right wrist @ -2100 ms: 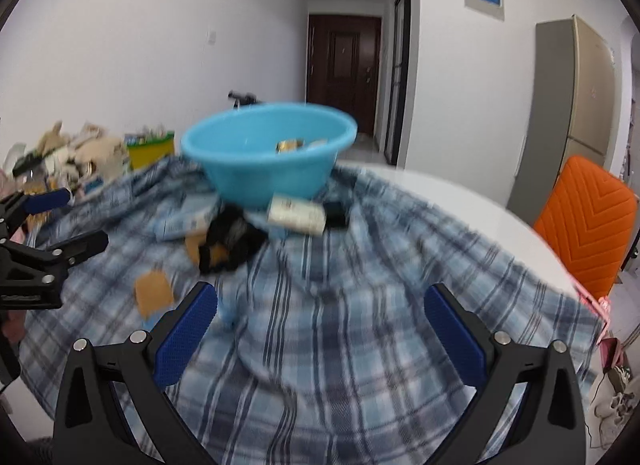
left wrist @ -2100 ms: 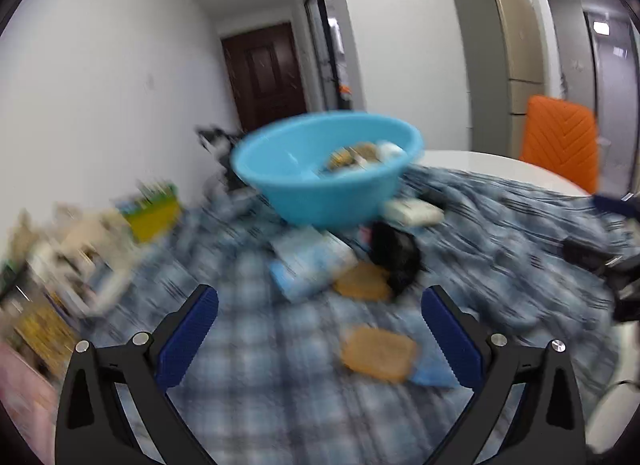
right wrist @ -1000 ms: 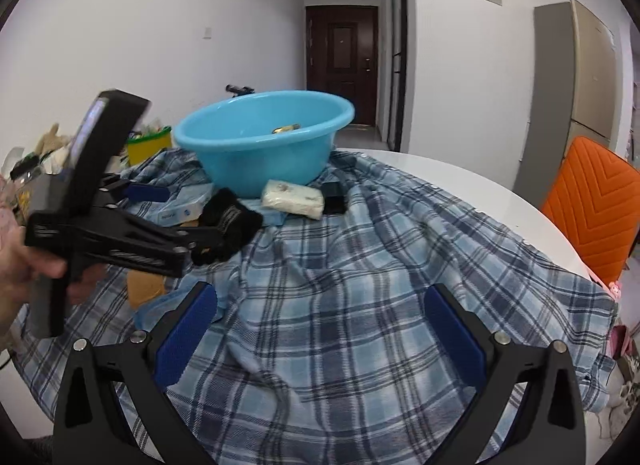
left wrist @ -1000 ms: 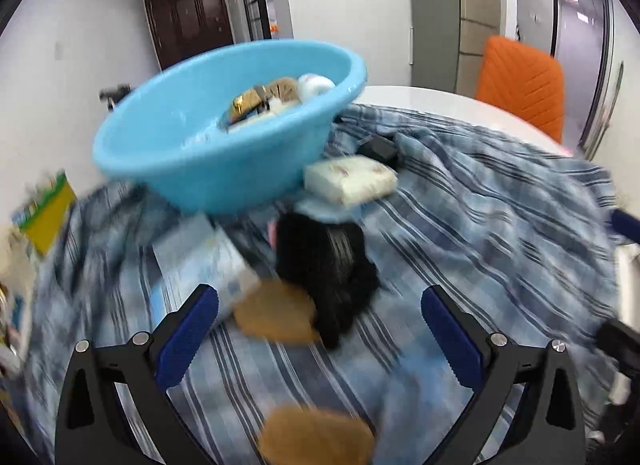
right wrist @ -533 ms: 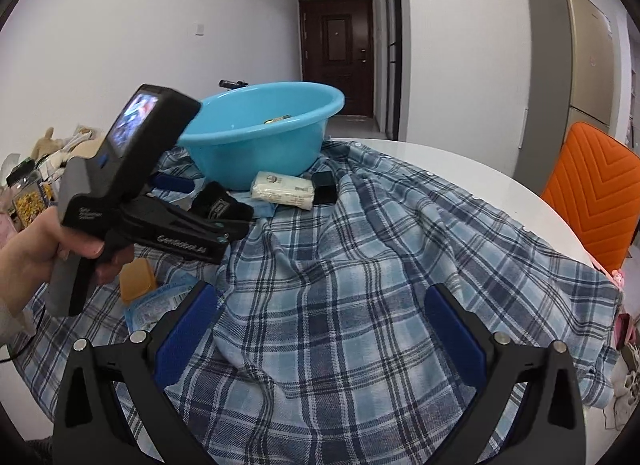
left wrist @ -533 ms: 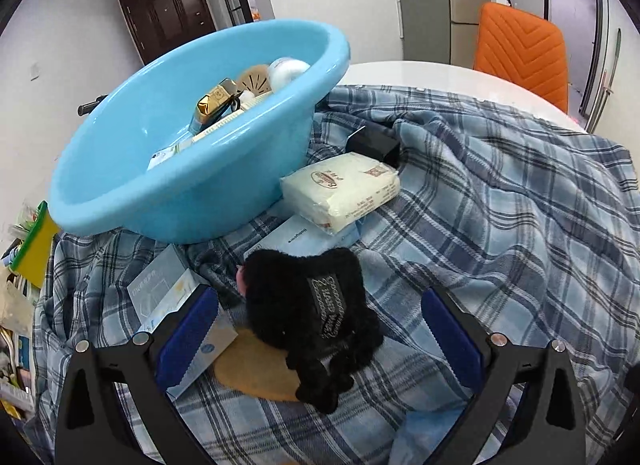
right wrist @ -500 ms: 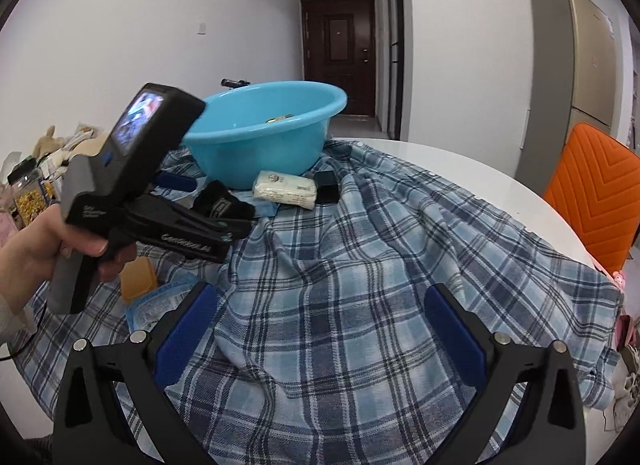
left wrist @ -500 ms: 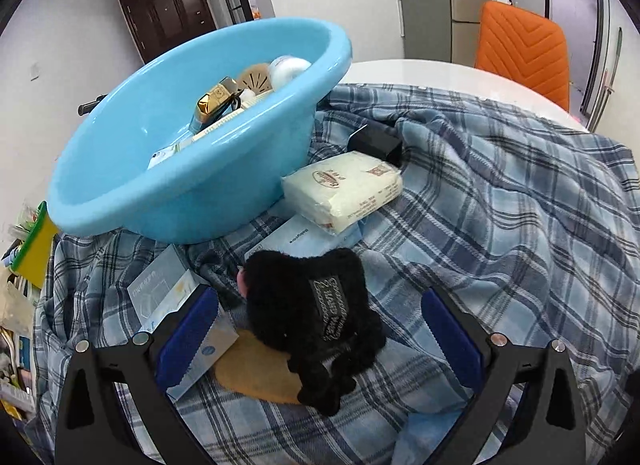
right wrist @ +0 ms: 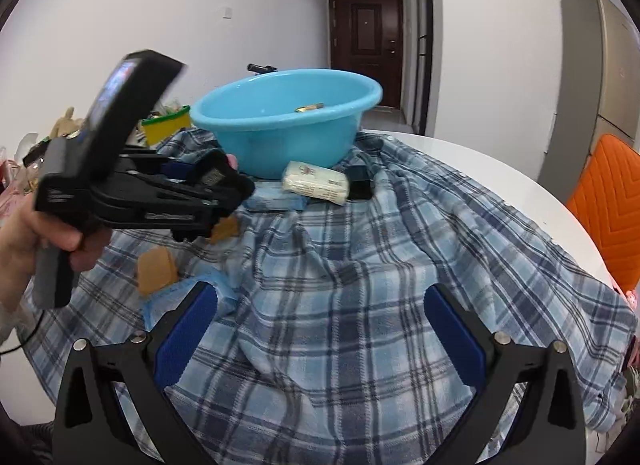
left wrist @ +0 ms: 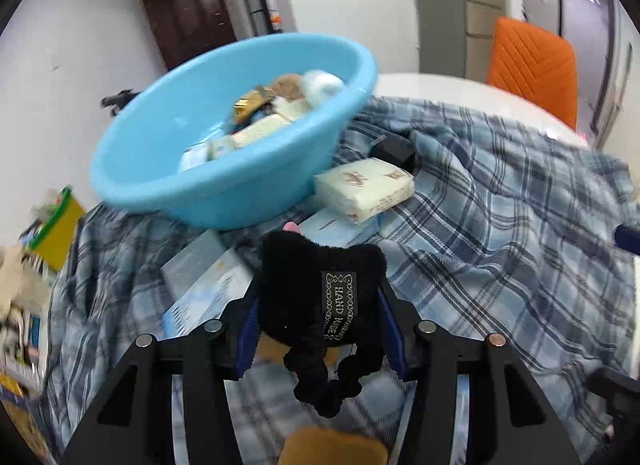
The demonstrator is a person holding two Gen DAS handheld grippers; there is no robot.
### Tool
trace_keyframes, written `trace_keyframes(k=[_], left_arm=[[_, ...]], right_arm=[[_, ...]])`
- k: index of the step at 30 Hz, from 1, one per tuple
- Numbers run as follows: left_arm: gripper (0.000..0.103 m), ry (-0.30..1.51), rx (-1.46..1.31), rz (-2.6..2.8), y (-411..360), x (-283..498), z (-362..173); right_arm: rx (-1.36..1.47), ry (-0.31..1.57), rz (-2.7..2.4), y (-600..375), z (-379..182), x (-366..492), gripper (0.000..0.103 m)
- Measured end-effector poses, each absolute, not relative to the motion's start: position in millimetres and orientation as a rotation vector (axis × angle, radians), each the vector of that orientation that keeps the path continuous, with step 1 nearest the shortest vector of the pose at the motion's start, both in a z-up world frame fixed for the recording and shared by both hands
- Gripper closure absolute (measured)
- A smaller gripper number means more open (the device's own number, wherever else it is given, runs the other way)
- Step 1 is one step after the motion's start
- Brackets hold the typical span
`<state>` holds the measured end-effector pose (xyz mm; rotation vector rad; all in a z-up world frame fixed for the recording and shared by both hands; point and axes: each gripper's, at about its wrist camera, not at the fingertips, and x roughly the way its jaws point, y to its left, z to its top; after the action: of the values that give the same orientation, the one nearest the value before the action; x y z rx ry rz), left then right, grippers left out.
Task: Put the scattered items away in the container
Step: 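Grasp the light blue soap packet with the right gripper while the left holds the glove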
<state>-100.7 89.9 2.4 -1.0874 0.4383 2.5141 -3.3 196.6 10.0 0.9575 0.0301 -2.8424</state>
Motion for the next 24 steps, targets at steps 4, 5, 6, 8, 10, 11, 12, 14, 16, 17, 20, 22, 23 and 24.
trace_keyframes(k=[4, 5, 6, 8, 10, 11, 12, 14, 16, 17, 20, 22, 23, 24], left_arm=[[0.049, 0.346, -1.059, 2.611, 56.5, -76.2, 14.2], [0.049, 0.330, -1.044, 2.643, 45.7, -67.8, 16.2], [0.049, 0.319, -1.028, 2.673, 36.1, -59.0, 17.6], [0.049, 0.289, -1.027, 2.706, 20.0, -44.9, 17.3], [0.049, 0.226, -1.056, 2.714, 0.7, -36.1, 16.0], [0.049, 0.199, -1.068, 2.715, -7.9, -32.7, 14.7], [0.049, 0.181, -1.080, 2.721, -14.8, -30.8, 12.7], [0.049, 0.144, -1.111, 2.726, -25.2, -30.1, 7.3], [0.049, 0.116, -1.150, 2.716, -31.2, -31.3, -0.1], [0.049, 0.111, -1.162, 2.713, -32.2, -31.5, -3.7], [0.049, 0.125, -1.171, 2.695, -32.9, -28.7, -10.2], [0.049, 0.124, -1.171, 2.686, -31.8, -27.3, -11.5], [0.048, 0.122, -1.171, 2.682, -31.1, -27.3, -11.6], [0.048, 0.119, -1.169, 2.682, -30.9, -27.1, -11.6]], right_arm=[[0.923, 0.039, -2.784, 183.0, 22.0, -8.2, 0.000], [0.917, 0.050, -2.770, 178.9, 24.3, -10.1, 0.000], [0.914, 0.059, -2.759, 174.8, 25.4, -12.2, 0.000], [0.916, 0.076, -2.723, 166.3, 26.4, -17.8, 0.000], [0.928, 0.080, -2.685, 158.6, 25.5, -22.9, 0.000], [0.937, 0.083, -2.668, 154.5, 24.1, -26.5, 0.000], [0.945, 0.087, -2.657, 150.6, 22.2, -29.4, 0.000], [0.960, 0.100, -2.636, 143.2, 18.6, -34.0, 0.000], [0.973, 0.108, -2.613, 136.6, 15.7, -35.0, 0.000], [0.976, 0.110, -2.595, 133.3, 13.8, -34.1, 0.000], [0.977, 0.129, -2.510, 124.8, 6.7, -26.3, 0.000], [0.990, 0.165, -2.397, 116.9, -0.7, -20.9, 0.000], [0.985, 0.171, -2.350, 114.2, -3.6, -19.1, 0.000], [0.978, 0.183, -2.312, 112.2, -6.3, -17.0, 0.000]])
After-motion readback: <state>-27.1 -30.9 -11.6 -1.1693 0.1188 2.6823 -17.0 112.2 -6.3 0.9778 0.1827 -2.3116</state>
